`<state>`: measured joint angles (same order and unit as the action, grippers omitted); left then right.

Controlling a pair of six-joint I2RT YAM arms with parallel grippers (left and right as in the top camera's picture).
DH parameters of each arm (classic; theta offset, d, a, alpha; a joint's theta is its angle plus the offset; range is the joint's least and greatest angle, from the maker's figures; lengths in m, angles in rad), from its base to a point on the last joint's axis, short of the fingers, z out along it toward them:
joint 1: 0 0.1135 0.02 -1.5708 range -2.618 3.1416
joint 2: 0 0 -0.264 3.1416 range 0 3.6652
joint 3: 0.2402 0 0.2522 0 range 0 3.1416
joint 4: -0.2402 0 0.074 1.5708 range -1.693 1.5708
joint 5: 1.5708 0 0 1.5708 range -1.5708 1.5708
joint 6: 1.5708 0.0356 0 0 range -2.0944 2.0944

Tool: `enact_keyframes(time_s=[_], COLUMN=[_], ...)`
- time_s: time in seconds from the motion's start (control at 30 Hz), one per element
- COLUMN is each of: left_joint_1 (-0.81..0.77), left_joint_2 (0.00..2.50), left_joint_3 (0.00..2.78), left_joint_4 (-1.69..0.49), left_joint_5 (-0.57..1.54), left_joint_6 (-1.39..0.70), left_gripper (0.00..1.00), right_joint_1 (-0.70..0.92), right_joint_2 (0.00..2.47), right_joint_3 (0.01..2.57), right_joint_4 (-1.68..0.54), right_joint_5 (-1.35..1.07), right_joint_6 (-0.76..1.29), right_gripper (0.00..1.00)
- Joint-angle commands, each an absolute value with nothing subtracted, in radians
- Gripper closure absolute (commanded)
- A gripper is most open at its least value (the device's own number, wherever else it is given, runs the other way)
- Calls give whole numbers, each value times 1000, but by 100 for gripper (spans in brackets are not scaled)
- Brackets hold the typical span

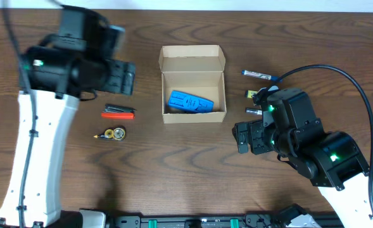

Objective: Pack container
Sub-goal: 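Move the left gripper to the red stapler and grasp it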

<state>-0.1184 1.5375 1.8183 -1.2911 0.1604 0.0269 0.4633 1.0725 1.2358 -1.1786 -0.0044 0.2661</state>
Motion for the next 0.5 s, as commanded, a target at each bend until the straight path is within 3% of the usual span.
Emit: enact_keyframes(time_s=[0.0, 0.03, 0.1, 0.13, 0.17, 0.2, 0.47], left_joint_1=[-57, -44, -33, -33, -33, -33, -33], left_joint_2=[1540, 1541, 1544, 1545, 1547, 1549, 1592], left_joint_3=[1819, 1819, 1819, 1819, 1819, 1819, 1757], left_joint_4=[-1302, -1301, -1301, -1303, -1305, -1308, -1291], left_joint_5=[229, 228, 235, 237, 237, 237, 148], left_joint_6=[-101, -101, -110, -113, -113, -115, -318], left_gripper=[14, 28, 32, 29, 20, 2, 5], right_joint_1=[466, 466, 466, 466, 466, 466, 466], right_joint_2=[1072, 1072, 1072, 1072, 1072, 1072, 1072], right_joint_3=[1237, 1237, 1237, 1237, 1237, 1237, 1237], right_joint_4=[-1179, -1179, -1179, -1179, -1179, -1179, -1179], right_joint_5=[-5, -5, -5, -5, -5, -5, -5], right_joint_6=[253, 253, 253, 253, 253, 253, 253], right_gripper=[1, 1, 1, 1, 1, 1, 1])
